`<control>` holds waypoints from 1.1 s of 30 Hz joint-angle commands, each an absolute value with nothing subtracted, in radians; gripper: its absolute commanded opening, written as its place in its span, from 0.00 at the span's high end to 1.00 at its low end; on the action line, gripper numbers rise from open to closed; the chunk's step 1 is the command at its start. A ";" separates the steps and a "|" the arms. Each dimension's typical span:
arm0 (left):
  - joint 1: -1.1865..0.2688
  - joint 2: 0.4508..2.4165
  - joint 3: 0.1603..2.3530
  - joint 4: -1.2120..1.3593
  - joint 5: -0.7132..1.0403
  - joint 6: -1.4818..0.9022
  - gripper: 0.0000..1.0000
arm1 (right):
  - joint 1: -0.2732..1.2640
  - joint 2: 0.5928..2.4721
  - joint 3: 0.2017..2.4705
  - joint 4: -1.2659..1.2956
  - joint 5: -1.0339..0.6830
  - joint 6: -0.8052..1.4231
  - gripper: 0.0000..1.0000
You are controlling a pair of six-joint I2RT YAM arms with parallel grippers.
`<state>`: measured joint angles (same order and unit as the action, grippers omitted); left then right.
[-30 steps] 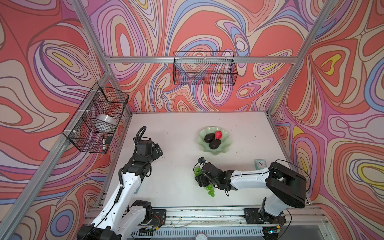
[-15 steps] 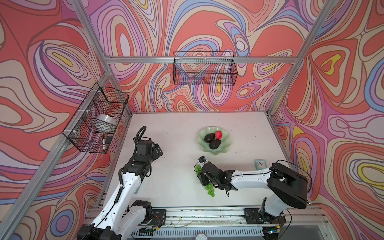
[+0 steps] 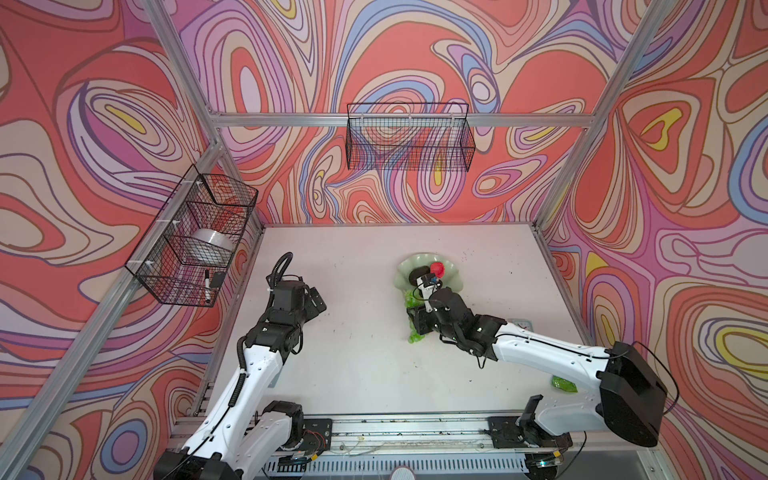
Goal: Place and organize the fake fruits in the fruit bowl
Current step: 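Lift the grapes with the right gripper and lower them into the bowl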
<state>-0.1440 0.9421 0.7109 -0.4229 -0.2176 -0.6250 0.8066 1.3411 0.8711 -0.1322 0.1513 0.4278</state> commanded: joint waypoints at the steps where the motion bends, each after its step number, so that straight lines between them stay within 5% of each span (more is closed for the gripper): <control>1: -0.140 0.923 0.706 -0.443 -0.237 -0.624 0.00 | 0.757 1.287 0.932 -0.215 0.141 0.359 0.63; 14: -0.140 0.937 0.720 -0.440 -0.233 -0.622 0.00 | 0.560 1.384 1.126 -0.259 0.146 0.129 0.62; 33: -0.140 0.939 0.726 -0.446 -0.247 -0.609 0.00 | 0.556 1.717 1.211 -0.089 0.092 0.015 0.62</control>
